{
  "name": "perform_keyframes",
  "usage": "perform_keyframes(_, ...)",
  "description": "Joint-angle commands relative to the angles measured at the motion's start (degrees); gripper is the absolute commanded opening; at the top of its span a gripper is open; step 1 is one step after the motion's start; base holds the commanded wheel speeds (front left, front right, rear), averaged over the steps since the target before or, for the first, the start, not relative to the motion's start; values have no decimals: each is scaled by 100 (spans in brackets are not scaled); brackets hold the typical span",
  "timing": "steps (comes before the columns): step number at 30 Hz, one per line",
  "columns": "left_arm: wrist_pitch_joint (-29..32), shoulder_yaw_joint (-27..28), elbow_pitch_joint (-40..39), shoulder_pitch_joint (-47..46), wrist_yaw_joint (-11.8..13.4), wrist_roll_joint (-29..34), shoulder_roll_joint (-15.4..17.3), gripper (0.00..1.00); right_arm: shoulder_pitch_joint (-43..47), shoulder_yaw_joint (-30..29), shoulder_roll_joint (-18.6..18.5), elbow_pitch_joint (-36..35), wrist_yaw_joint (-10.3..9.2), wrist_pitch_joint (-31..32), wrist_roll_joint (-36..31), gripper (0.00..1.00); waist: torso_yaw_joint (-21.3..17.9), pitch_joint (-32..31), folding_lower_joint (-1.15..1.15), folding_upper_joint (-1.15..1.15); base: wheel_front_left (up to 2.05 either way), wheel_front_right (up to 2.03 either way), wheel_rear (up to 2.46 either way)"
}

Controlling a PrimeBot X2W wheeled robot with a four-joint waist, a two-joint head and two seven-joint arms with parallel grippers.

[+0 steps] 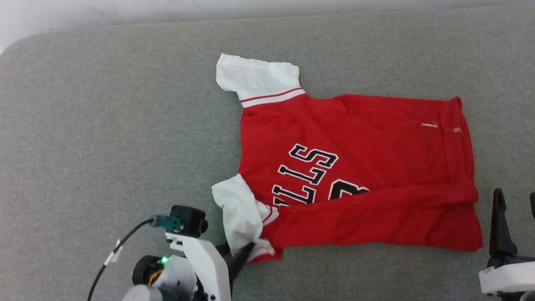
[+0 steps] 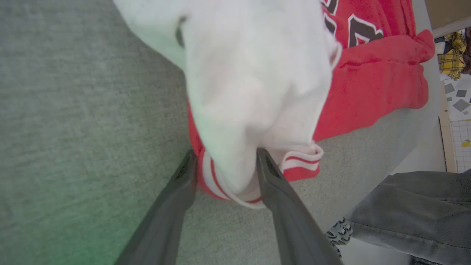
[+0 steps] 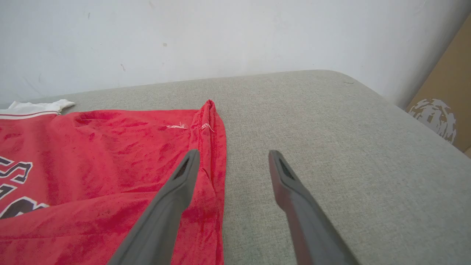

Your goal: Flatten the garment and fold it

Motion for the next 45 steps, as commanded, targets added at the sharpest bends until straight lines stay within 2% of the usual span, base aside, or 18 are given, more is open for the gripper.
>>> perform_keyframes(1,89,-167,356,-21,-43,87,3,0,-100,19,17,16,-5,-18,15,100,-37,26,1,0,0,0,0)
perform_keyframes(7,-271,-165,600,-184,-142,192,-8,0,-125,67,17,-44,-5,88,-156,100,-87,0,1,0,0,0,0)
perform_keyframes(12,-676,-107,604,-169,-161,277,-12,0,-45,224,17,-231,-5,583,-196,100,-92,-73,1,0,0,0,0)
perform_keyframes(15,-864,-89,508,-82,-146,311,-20,0,88,206,17,-390,-5,1248,5,100,-72,-112,1,0,0,0,0)
perform_keyframes(20,-990,-125,367,30,-108,351,-41,0,396,58,17,-604,-5,2847,416,100,-27,-131,1,0,0,0,0)
perform_keyframes(22,-1006,-137,338,49,-105,334,-58,0,456,35,17,-745,-5,3220,375,100,-2,-135,1,0,0,0,0)
perform_keyframes(26,-1036,-156,320,59,-101,322,-69,0,431,-32,17,-819,-5,3450,462,100,39,-145,1,0,0,0,0)
perform_keyframes(36,-1068,-171,355,-20,-111,289,-54,0,220,123,17,-357,-5,3641,520,100,126,-103,1,0,0,0,0)
perform_keyframes(37,-1074,-169,364,-35,-112,289,-48,0,179,141,17,-304,-5,3651,528,96,126,-93,1,0,0,0,0)
perform_keyframes(38,-1083,-165,374,-49,-114,290,-42,0,132,125,17,-252,-5,3655,533,62,122,-82,1,0,0,0,0)
perform_keyframes(39,-1093,-161,386,-62,-113,285,-44,0,94,122,17,-205,-5,3671,507,38,122,-72,1,0,0,0,0)
perform_keyframes(40,-1102,-159,400,-75,-112,281,-46,0,59,119,17,-163,-5,3681,498,5,122,-66,1,0,0,0,0)
perform_keyframes(41,-1109,-158,416,-85,-110,276,-50,0,28,101,17,-122,-5,3683,506,0,120,-64,1,0,0,0,0)
perform_keyframes(45,-1147,-132,481,-100,-101,227,-66,0,-34,114,17,-40,-5,3721,495,0,99,-95,1,0,0,0,0)
